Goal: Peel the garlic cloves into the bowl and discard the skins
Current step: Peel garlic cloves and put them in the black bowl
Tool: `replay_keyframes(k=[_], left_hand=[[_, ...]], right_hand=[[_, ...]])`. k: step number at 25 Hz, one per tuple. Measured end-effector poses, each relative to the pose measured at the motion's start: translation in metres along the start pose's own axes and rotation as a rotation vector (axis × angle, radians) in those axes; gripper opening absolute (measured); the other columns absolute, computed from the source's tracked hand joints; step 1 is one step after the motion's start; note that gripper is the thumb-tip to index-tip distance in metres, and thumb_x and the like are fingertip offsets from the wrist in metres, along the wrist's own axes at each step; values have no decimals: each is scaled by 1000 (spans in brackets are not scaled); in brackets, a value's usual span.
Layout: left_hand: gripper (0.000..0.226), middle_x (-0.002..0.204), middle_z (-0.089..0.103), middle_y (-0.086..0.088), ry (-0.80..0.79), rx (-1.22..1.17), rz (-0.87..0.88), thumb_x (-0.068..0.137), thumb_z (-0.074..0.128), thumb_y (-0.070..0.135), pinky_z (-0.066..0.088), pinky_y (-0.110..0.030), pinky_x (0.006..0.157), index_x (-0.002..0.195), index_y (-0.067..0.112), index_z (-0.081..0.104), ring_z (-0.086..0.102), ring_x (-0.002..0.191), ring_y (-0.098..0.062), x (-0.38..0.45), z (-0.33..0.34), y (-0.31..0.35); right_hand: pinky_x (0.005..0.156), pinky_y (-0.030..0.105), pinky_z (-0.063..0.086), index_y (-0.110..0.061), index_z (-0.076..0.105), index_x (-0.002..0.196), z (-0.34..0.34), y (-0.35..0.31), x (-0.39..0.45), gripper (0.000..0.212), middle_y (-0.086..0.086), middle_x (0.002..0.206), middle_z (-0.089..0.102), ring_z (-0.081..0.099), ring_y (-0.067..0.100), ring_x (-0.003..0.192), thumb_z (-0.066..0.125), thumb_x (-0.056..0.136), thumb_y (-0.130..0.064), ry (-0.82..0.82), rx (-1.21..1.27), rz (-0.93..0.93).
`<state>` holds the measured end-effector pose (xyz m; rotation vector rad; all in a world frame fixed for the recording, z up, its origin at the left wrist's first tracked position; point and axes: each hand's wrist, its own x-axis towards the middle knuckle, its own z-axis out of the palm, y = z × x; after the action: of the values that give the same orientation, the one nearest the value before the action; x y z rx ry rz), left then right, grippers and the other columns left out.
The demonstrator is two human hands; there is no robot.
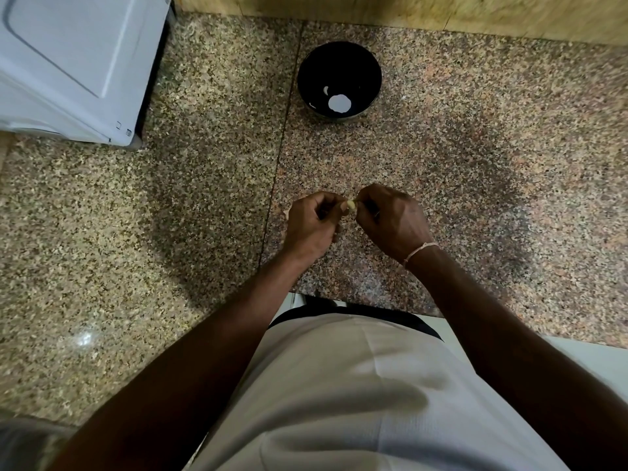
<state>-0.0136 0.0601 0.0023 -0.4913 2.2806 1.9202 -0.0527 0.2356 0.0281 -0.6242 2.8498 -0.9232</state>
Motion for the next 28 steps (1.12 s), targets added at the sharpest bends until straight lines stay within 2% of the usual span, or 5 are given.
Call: replay_keyframes(k=[6, 11, 18, 23, 28], left_hand=[[5, 85, 73, -2, -27, -19, -10, 98, 74, 15, 56, -32, 46, 102, 13, 75, 66, 58, -16, 1, 1, 2], [7, 82, 75, -3, 9, -3, -1, 97, 75, 17, 53, -27, 46, 103, 12, 76, 66, 56, -14, 2, 0, 5], [4, 76, 73, 2, 29, 5, -4, 97, 74, 15, 54, -26, 46, 101, 16, 76, 65, 55, -11, 1, 0, 9], [4, 77, 75, -4, 18, 63, 14, 97, 74, 17, 57, -45, 50, 98, 21, 76, 64, 58, -17, 1, -3, 12], [6, 76, 75, -3, 30, 71, 24, 97, 75, 17, 56, -50, 50, 101, 14, 78, 63, 57, -16, 1, -4, 12]], right_hand=[[58, 44, 53, -18, 59, 103, 3, 3, -1, 17, 3, 87, 63, 58, 21, 66, 50, 103, -33, -2, 91, 40], [54, 31, 47, -20, 65, 99, 2, 5, 0, 10, -3, 80, 65, 58, 15, 62, 60, 99, -28, 28, 144, 96], [53, 23, 46, -24, 70, 96, 2, 2, 2, 9, -14, 76, 60, 59, 7, 60, 65, 97, -31, 43, 113, 87], [54, 25, 42, -24, 67, 94, 2, 2, 4, 11, -12, 76, 57, 54, 10, 61, 60, 98, -32, 20, 37, 22], [53, 26, 40, -24, 60, 92, 6, 3, 6, 13, -7, 74, 56, 53, 13, 58, 56, 100, -34, 10, -15, 7]])
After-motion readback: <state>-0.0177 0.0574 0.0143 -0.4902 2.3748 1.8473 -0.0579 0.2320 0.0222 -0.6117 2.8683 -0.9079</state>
